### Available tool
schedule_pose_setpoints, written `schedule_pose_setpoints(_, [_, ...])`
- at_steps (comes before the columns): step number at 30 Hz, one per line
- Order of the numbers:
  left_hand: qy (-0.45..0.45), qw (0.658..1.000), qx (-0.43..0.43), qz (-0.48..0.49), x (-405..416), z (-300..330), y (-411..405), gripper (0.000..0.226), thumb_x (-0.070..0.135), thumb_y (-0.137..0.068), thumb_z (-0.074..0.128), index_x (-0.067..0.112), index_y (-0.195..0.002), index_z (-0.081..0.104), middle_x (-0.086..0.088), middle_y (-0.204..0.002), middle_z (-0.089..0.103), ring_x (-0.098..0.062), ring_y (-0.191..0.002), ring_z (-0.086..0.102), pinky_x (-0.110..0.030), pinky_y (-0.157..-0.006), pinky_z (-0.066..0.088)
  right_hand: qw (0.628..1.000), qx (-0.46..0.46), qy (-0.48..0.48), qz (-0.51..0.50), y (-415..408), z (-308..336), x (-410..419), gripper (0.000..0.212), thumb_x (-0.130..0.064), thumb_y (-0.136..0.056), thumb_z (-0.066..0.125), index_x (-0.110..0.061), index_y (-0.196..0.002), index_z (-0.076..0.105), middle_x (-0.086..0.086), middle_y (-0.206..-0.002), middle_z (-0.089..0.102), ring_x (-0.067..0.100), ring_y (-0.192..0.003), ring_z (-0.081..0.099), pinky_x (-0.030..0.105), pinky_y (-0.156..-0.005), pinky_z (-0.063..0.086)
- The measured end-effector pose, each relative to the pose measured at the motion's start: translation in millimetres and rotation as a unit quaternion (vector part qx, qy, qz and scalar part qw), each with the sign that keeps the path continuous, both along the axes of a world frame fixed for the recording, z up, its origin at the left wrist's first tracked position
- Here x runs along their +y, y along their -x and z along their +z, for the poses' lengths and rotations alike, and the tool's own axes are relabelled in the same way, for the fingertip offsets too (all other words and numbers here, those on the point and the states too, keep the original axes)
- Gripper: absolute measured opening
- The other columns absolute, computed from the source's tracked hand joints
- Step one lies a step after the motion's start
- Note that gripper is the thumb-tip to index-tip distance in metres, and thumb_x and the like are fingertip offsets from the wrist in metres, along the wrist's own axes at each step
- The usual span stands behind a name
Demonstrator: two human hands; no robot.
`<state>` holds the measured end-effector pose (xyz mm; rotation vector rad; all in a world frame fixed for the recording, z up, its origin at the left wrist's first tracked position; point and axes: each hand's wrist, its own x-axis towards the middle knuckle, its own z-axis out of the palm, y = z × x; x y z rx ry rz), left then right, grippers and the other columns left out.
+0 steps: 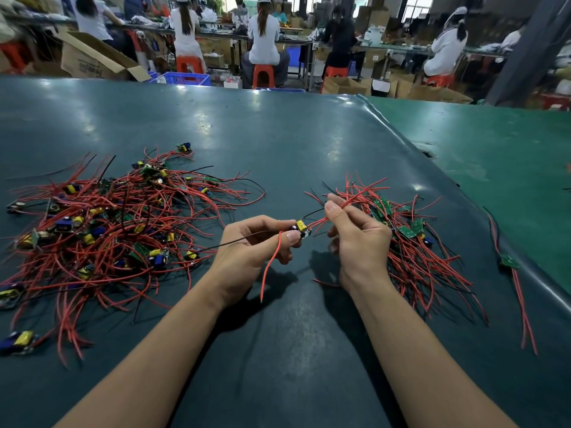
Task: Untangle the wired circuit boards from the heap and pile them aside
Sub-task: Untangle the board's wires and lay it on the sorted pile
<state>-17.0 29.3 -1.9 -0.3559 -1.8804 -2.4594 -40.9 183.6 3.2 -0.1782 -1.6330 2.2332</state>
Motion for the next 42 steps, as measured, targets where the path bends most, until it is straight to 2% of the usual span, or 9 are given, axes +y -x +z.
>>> schedule_pose_setpoints(10, [-0.017, 1.000, -0.009, -0.021, -3.0, 0.5, -0.9, 0.010, 0.003, -0.071, 0.077, 0.012, -0.076, 0.078, -0.016, -0.070, 0.068, -0.018, -0.053, 0.054, -0.020, -0.052, 0.045, 0.999, 0.019, 0.033, -0.025, 1.7, 2.5, 9.9, 0.029, 0.006, -0.086, 0.066, -0.020, -0.091, 0.076, -0.009, -0.072, 0.069, 0.004, -0.046, 0.048, 0.016, -0.039, 0.034])
schedule_pose_setpoints(14, [-0.057, 0.998, -0.020, -0.002, -4.7, 0.8, 1.0, 0.010, 0.004, -0.070, 0.073, 0.013, -0.072, 0.077, -0.012, -0.070, 0.068, -0.020, -0.057, 0.051, -0.020, -0.051, 0.042, 0.994, 0.038, 0.101, -0.023, 3.6, 5.6, 16.6, 0.014, -0.002, -0.091, 0.064, -0.012, -0.091, 0.073, 0.003, -0.081, 0.070, 0.008, -0.045, 0.050, 0.017, -0.035, 0.034])
schedule_pose_setpoints(23, [-0.118, 0.991, -0.038, 0.048, -3.0, 3.1, 5.1, 0.020, 0.008, -0.071, 0.072, 0.006, -0.091, 0.074, -0.006, -0.074, 0.068, -0.017, -0.064, 0.054, -0.017, -0.052, 0.043, 0.999, 0.032, 0.042, 0.006, 3.1, 1.1, 18.9, 0.026, 0.011, -0.092, 0.052, -0.009, -0.093, 0.068, 0.005, -0.081, 0.074, 0.007, -0.040, 0.049, 0.016, -0.035, 0.036])
schedule_pose_setpoints(26, [-0.184, 0.976, -0.057, 0.105, -9.2, 6.6, 8.1, 0.024, 0.016, -0.076, 0.068, 0.005, -0.096, 0.071, 0.000, -0.069, 0.063, -0.008, -0.059, 0.050, -0.015, -0.053, 0.042, 0.993, -0.030, -0.092, 0.074, 4.6, -3.2, 21.5, 0.037, 0.011, -0.088, 0.059, -0.017, -0.113, 0.062, -0.001, -0.089, 0.071, 0.007, -0.050, 0.053, 0.018, -0.042, 0.040])
schedule_pose_setpoints(29, [-0.217, 0.964, -0.075, 0.133, -13.8, 9.5, 10.1, 0.022, 0.025, -0.075, 0.069, 0.009, -0.089, 0.072, 0.004, -0.065, 0.059, -0.006, -0.058, 0.046, -0.015, -0.054, 0.040, 0.938, -0.018, -0.338, 0.071, 3.6, -4.6, 21.9, 0.028, -0.008, -0.083, 0.075, -0.024, -0.105, 0.069, -0.011, -0.089, 0.068, 0.000, -0.080, 0.062, 0.018, -0.076, 0.046])
schedule_pose_setpoints(32, [-0.189, 0.968, -0.085, 0.142, -12.7, 11.2, 9.8, 0.026, 0.037, -0.072, 0.070, 0.014, -0.084, 0.068, 0.007, -0.068, 0.063, -0.006, -0.062, 0.054, -0.017, -0.057, 0.044, 0.912, -0.014, -0.389, 0.130, -2.3, -4.2, 20.4, 0.020, -0.027, -0.080, 0.080, -0.025, -0.100, 0.075, -0.012, -0.092, 0.068, -0.011, -0.064, 0.055, 0.013, -0.066, 0.039])
schedule_pose_setpoints(34, [-0.195, 0.967, -0.089, 0.137, -12.2, 11.8, 9.2, 0.026, 0.039, -0.074, 0.067, 0.015, -0.083, 0.063, 0.003, -0.073, 0.068, -0.008, -0.064, 0.063, -0.018, -0.058, 0.049, 0.906, -0.058, -0.362, 0.209, -6.7, 0.8, 23.9, 0.036, -0.038, -0.074, 0.082, -0.027, -0.107, 0.074, -0.007, -0.098, 0.067, -0.007, -0.057, 0.050, 0.014, -0.062, 0.040])
schedule_pose_setpoints(37, [-0.191, 0.968, -0.097, 0.130, -12.4, 14.5, 7.1, 0.026, 0.038, -0.076, 0.066, 0.013, -0.083, 0.063, 0.003, -0.065, 0.065, -0.006, -0.050, 0.057, -0.015, -0.046, 0.044, 0.926, -0.073, -0.186, 0.320, -13.4, 12.7, 26.6, 0.041, -0.049, -0.071, 0.069, -0.018, -0.097, 0.076, -0.003, -0.091, 0.072, 0.004, -0.061, 0.050, 0.015, -0.050, 0.037])
schedule_pose_setpoints(42, [-0.008, 0.996, -0.085, 0.030, 1.3, 9.4, -3.0, 0.033, 0.040, -0.068, 0.072, 0.008, -0.074, 0.068, -0.003, -0.057, 0.062, -0.008, -0.038, 0.050, -0.015, -0.036, 0.038, 0.942, -0.068, -0.110, 0.310, -19.3, 9.7, 4.1, 0.036, -0.035, -0.087, 0.061, -0.001, -0.094, 0.071, 0.003, -0.061, 0.055, 0.004, -0.038, 0.033, 0.013, -0.036, 0.021])
